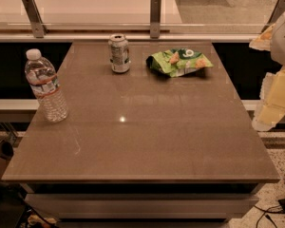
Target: Move green rice chip bag near water bottle
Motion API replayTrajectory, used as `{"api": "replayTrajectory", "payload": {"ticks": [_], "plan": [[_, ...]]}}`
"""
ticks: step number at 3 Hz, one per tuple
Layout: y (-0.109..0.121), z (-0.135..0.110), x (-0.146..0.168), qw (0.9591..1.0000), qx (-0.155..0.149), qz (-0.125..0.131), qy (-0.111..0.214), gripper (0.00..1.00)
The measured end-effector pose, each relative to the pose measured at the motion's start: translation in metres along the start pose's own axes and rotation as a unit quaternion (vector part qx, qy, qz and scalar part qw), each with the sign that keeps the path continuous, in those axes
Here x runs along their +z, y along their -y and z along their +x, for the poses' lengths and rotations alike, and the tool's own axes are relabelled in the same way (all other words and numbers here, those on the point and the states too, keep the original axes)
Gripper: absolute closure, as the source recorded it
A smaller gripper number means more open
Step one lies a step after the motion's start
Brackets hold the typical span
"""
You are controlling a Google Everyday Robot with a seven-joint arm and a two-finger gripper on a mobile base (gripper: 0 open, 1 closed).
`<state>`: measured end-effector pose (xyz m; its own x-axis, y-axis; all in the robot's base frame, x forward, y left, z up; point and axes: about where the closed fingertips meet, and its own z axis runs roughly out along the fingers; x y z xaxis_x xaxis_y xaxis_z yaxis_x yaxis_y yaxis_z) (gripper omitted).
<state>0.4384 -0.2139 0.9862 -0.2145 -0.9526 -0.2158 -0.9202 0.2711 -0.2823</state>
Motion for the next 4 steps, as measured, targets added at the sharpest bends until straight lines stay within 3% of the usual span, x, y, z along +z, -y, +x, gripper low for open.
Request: {"api": "replayTrajectory", "payload": {"ticks": [1,2,3,4], "plan": [[0.000,0.000,0.000,1.0000,0.000,0.000,0.000,0.00],[0.019,-0.001,0.001,0.9995,0.008,0.028,-0.009,0.00],[0.057,-0.009,0.013,0.9980,0.017,0.058,-0.017,0.00],[0.097,-0.020,0.034,0.9973,0.021,0.069,-0.013,0.00]]}}
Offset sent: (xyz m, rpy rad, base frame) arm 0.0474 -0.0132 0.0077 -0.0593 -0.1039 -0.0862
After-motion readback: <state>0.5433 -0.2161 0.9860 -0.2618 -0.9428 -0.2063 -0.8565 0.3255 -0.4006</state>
